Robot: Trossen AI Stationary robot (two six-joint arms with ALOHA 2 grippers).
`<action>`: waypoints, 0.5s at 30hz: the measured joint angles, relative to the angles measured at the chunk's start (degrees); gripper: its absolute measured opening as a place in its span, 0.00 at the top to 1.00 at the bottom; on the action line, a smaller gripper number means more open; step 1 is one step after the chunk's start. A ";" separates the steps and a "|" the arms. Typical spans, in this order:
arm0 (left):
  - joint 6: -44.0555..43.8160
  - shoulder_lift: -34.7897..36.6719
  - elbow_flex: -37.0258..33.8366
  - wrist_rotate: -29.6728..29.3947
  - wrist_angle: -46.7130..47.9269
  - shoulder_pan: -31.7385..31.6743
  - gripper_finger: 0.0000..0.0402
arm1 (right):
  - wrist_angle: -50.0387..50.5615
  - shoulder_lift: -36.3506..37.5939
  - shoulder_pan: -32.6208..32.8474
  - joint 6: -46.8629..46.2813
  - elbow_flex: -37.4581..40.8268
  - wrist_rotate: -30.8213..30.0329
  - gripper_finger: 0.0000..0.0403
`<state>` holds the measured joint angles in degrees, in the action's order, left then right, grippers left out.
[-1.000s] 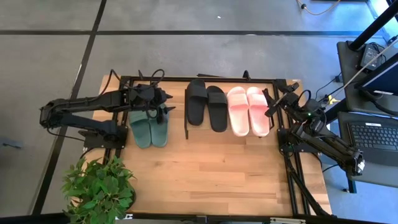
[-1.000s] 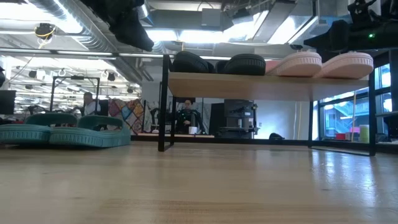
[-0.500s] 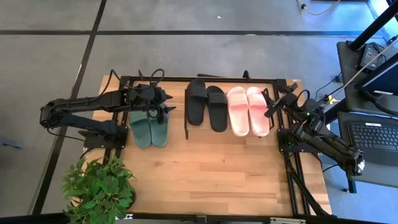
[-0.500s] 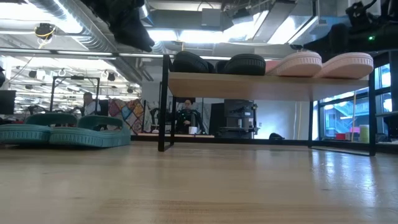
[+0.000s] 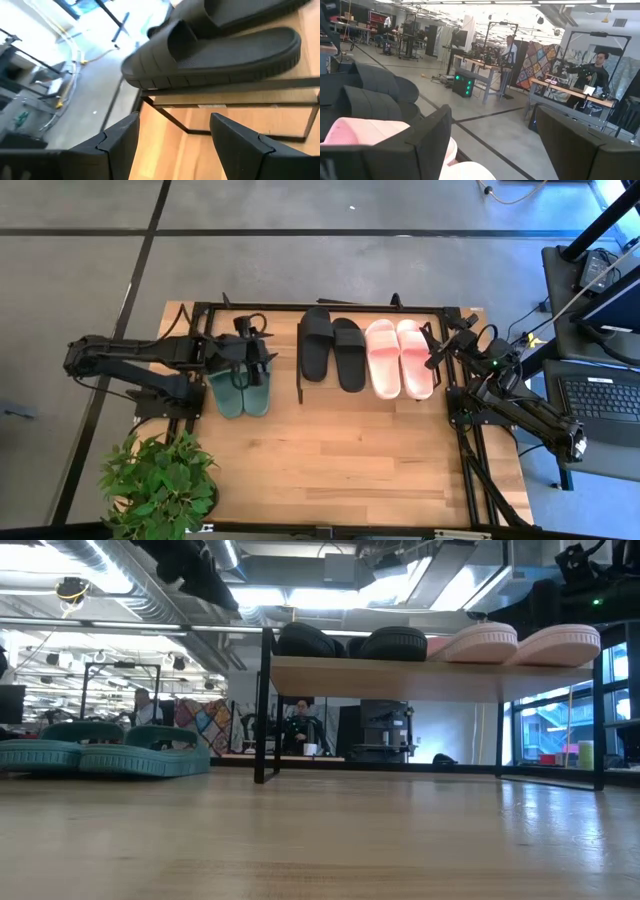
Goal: Pick and place slides into the shelf
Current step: Put the right green slide under the shelf
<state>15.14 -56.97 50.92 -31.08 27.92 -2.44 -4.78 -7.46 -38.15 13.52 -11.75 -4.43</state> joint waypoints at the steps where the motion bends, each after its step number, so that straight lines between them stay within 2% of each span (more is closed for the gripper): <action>1: -1.23 0.05 0.41 -1.02 0.53 0.74 0.41 | 0.00 0.00 0.00 0.00 0.00 0.00 0.29; 5: -7.44 -0.21 3.18 -2.30 7.35 2.36 0.41 | -0.04 0.00 0.01 0.00 0.00 -0.02 0.29; 8: -8.93 -0.57 3.96 -4.01 11.85 2.85 0.41 | -0.05 0.00 0.02 -0.49 0.02 -0.02 0.29; 11: -9.98 -0.57 4.09 -4.75 14.15 2.85 0.41 | -0.05 0.00 0.02 -1.55 0.01 -0.02 0.29; 15: -16.88 -0.54 4.09 -5.89 17.61 2.85 0.41 | -0.06 -0.02 0.02 -1.51 0.01 -0.02 0.29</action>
<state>-1.74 -57.52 55.00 -36.97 45.53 0.40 -4.83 -7.48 -38.13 12.01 -11.74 -4.45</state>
